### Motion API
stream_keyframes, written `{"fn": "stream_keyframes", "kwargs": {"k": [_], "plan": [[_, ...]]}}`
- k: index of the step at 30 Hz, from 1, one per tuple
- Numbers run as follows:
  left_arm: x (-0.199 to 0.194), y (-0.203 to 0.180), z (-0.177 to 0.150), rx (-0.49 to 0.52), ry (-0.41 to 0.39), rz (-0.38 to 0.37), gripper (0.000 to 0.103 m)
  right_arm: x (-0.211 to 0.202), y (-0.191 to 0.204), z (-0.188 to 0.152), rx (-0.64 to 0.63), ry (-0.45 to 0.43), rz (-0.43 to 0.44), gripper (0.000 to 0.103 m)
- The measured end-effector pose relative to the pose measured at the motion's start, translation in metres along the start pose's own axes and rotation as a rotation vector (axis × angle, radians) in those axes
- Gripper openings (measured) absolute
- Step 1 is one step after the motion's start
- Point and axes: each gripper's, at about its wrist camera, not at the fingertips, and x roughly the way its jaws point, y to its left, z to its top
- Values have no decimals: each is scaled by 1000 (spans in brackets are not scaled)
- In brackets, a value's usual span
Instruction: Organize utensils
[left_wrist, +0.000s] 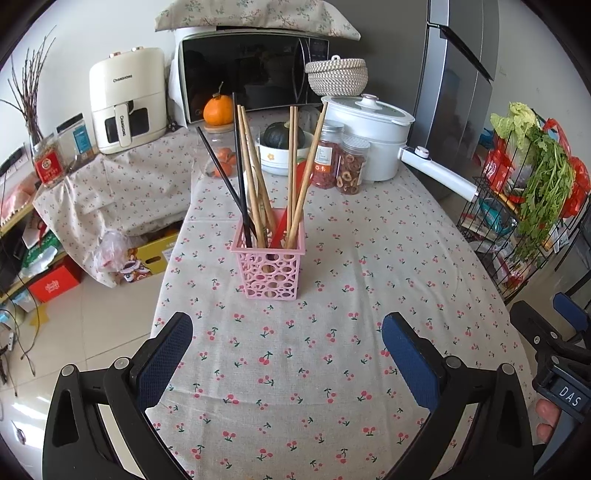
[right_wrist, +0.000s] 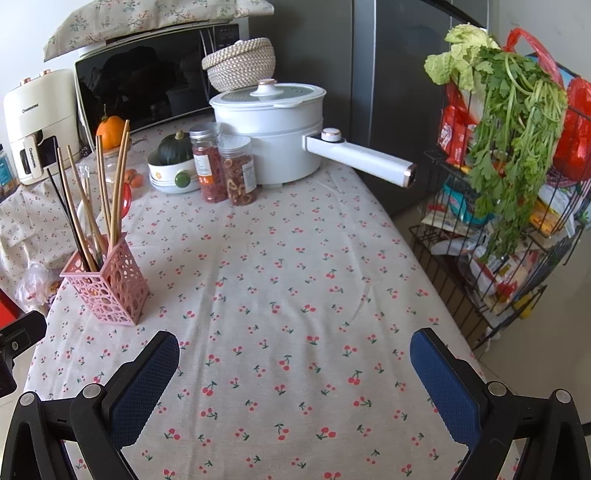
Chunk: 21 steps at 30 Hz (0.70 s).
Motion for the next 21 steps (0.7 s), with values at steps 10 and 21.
{"fn": "stream_keyframes", "kwargs": {"k": [10,21], "plan": [[1,1,-3,-6,25,30,103,4,10,-1,-18,10,2,103],[1,-2,-5,3,23,32,103,6,8,-1,-18,20,-5,103]]}}
